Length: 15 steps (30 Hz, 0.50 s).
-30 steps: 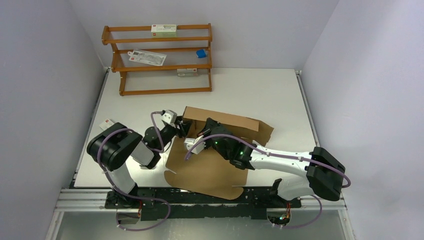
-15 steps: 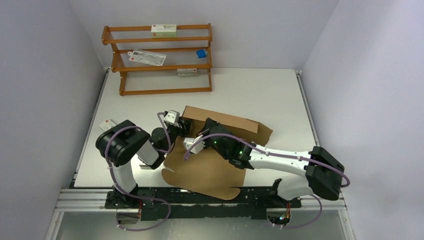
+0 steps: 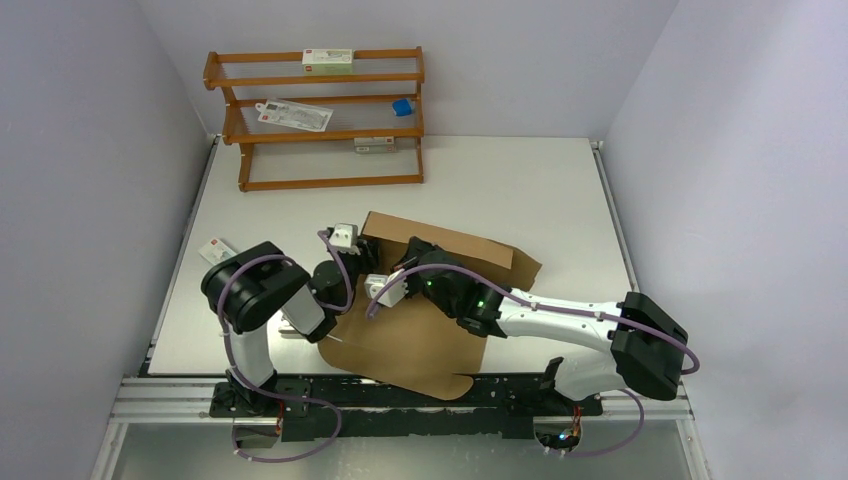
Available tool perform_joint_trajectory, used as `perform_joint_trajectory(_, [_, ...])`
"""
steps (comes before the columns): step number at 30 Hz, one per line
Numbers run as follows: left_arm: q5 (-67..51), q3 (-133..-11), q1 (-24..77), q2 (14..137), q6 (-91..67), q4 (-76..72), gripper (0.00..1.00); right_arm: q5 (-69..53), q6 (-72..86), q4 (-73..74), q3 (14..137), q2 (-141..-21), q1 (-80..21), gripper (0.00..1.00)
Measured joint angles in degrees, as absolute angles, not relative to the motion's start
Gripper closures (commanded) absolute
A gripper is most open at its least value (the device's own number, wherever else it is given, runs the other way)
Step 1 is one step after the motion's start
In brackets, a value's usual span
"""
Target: Fold the paper box
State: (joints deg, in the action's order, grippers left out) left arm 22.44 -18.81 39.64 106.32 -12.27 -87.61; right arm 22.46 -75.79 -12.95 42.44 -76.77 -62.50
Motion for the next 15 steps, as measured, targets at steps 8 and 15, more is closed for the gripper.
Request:
perform_joint_trajectory(8, [32.86,-19.42,42.44,106.41,-14.17,-87.57,0.47,21.28,-73.87,-12.69,42.92,-76.77,-62.70,1.00])
perform_joint_trajectory(15, [37.80,-19.84,43.09,106.28,-17.93,-87.44,0.44,19.99,-71.96,-12.58,43.46,-76.77,-62.78,1.00])
